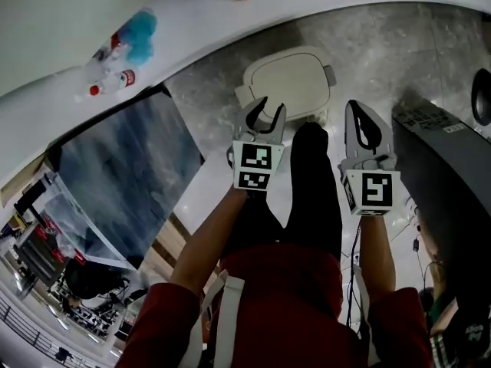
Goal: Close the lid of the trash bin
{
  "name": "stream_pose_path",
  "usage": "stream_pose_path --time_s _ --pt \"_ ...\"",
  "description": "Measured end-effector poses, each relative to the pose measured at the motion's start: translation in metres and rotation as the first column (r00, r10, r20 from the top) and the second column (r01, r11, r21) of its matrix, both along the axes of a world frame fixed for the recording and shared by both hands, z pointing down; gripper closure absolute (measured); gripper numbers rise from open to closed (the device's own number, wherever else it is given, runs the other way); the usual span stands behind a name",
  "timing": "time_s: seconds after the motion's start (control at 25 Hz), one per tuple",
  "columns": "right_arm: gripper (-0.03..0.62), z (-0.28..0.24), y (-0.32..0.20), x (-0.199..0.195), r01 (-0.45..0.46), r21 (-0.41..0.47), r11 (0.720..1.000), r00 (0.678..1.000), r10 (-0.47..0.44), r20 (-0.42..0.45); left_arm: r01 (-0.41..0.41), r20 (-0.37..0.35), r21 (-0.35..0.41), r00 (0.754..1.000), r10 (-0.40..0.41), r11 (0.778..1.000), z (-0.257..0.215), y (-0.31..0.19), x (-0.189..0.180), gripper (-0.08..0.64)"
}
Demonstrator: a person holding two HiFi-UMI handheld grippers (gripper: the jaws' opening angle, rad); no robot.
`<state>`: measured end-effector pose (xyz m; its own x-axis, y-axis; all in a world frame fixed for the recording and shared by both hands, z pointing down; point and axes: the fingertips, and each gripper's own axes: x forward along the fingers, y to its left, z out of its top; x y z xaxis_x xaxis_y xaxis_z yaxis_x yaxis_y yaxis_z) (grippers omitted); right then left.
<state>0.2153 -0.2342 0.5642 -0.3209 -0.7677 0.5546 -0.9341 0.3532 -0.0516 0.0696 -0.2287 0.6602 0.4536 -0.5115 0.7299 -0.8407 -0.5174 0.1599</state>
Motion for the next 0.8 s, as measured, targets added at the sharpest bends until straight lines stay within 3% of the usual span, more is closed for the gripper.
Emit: stream_pose_path --time_s 0.4,0.8 --pt "0.592 -0.104 0.002 -0.048 -0.015 0.121 0.993 1.000 0.018 -0.020 0.123 -0.056 0.194 0.992 -0.115 0.973 -0.130 -0.015 -0.083 0.411" --pt "0.592 -0.211 -0.002 -0.093 -0.015 0.273 0.962 0.999 0.028 -0.045 0.171 -0.123 0.420 0.984 -0.131 0.891 -0.265 -0.020 -0.142 0.413"
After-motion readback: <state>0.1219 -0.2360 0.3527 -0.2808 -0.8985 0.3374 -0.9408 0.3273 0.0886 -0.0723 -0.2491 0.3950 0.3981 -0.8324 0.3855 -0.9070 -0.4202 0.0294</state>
